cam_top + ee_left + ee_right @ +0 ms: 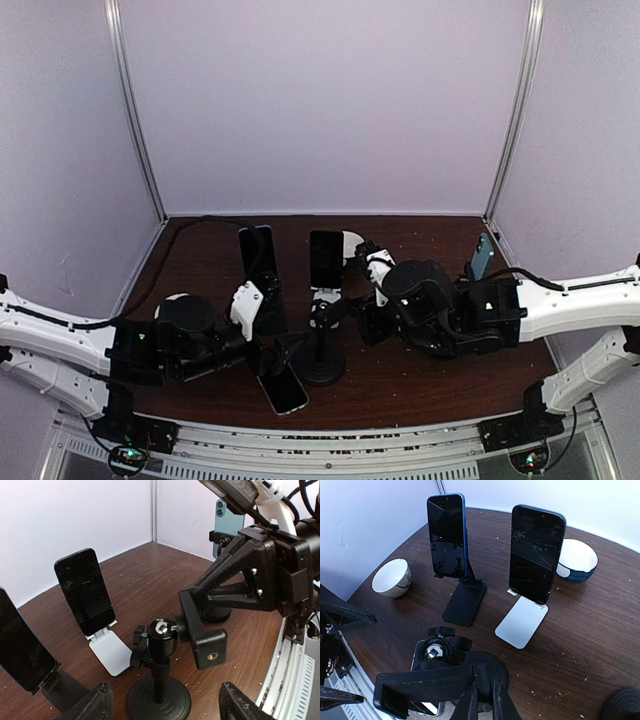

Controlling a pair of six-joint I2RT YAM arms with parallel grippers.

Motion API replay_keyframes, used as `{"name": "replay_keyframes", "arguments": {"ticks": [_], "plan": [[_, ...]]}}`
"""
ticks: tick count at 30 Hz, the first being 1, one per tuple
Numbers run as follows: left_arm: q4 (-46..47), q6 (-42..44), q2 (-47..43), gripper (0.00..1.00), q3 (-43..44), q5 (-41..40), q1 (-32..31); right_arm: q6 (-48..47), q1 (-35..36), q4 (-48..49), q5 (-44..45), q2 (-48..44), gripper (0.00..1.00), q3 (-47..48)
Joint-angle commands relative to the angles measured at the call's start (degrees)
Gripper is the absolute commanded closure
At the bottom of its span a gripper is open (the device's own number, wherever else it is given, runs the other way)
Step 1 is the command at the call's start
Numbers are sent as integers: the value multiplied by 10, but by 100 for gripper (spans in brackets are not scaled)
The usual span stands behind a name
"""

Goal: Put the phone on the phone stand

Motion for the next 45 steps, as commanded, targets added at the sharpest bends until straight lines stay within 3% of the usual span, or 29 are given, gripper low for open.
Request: {"name": "replay_keyframes", "arguments": {"ticks": [1,2,3,6,8,12,17,20,23,25,30,40,45], "plan": [[-22,41,-6,22,39,-20,-2,-12,9,13,-17,6,95,32],[-18,35,-19,22,27,-31,-1,-15,11,2,-17,8,77,37],[-10,30,-34,21,13,-37,0,-17,12,-7,-14,7,65,40],[-5,11,-76,20,-24,-52,1,-21,20,-23,12,-10,47,46],[-20,4,-95,19,-31,-62,2,-24,23,-36,27,-21,22,52],[-92,-16,-105,16,-14,-110,8,-23,35,-88,66,-41,0,70],[-254,-117,-139,14,21,-171,41,8,115,-155,121,-39,0,115],[-318,-146,-174,14,30,-190,55,63,158,-192,56,54,0,161],[-363,-166,-198,13,41,-189,65,126,208,-252,45,159,0,239],[-378,-166,-203,13,45,-182,67,135,227,-243,6,214,0,280],[-417,-178,-185,11,63,-147,82,178,208,-269,-53,327,0,350],[-401,-157,-196,8,48,-112,85,213,144,-236,-123,412,0,333],[-386,-143,-200,7,44,-109,85,214,141,-293,-122,463,0,378]]}}
